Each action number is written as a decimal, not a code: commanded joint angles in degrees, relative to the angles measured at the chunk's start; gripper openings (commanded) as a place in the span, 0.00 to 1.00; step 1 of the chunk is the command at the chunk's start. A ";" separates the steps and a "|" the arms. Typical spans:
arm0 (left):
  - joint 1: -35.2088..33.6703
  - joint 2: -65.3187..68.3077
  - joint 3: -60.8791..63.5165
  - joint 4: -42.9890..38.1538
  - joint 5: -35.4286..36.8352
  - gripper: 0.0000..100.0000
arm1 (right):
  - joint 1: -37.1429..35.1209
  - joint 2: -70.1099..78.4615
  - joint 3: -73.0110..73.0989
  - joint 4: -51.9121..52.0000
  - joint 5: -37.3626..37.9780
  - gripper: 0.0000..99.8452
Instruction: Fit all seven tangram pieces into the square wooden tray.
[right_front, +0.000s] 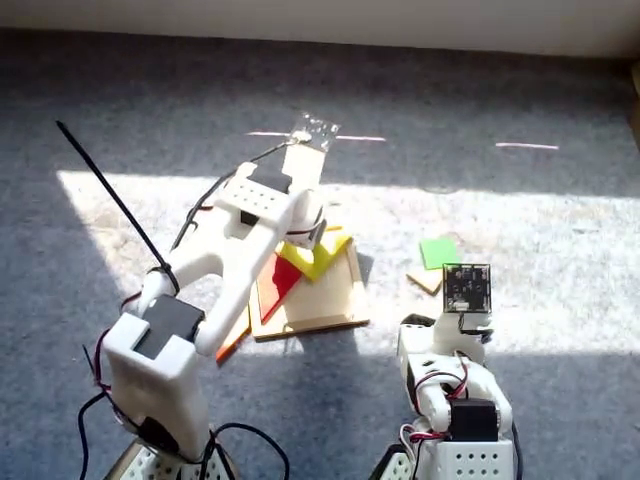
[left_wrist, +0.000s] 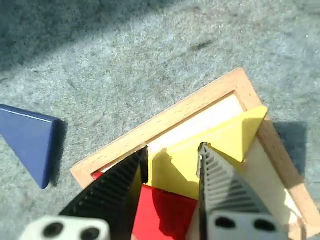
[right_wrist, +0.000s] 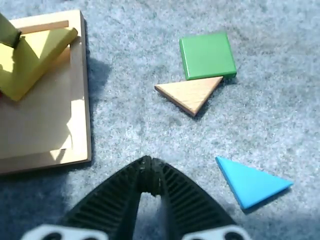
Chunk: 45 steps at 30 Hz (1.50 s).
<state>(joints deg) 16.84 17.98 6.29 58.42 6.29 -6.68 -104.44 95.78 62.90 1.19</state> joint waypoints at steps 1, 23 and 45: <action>2.51 -9.27 -0.22 5.98 -0.18 0.17 | 0.66 -0.22 8.75 -0.22 0.44 0.01; -0.75 5.49 -5.93 9.14 -0.53 0.17 | 0.66 -0.22 8.75 -0.22 0.44 0.01; -6.73 -20.00 3.21 12.57 3.78 0.17 | 0.66 -0.22 8.75 -0.22 0.44 0.01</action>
<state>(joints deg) 13.41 8.04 6.46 70.64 9.36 -6.68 -104.44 95.78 62.90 1.19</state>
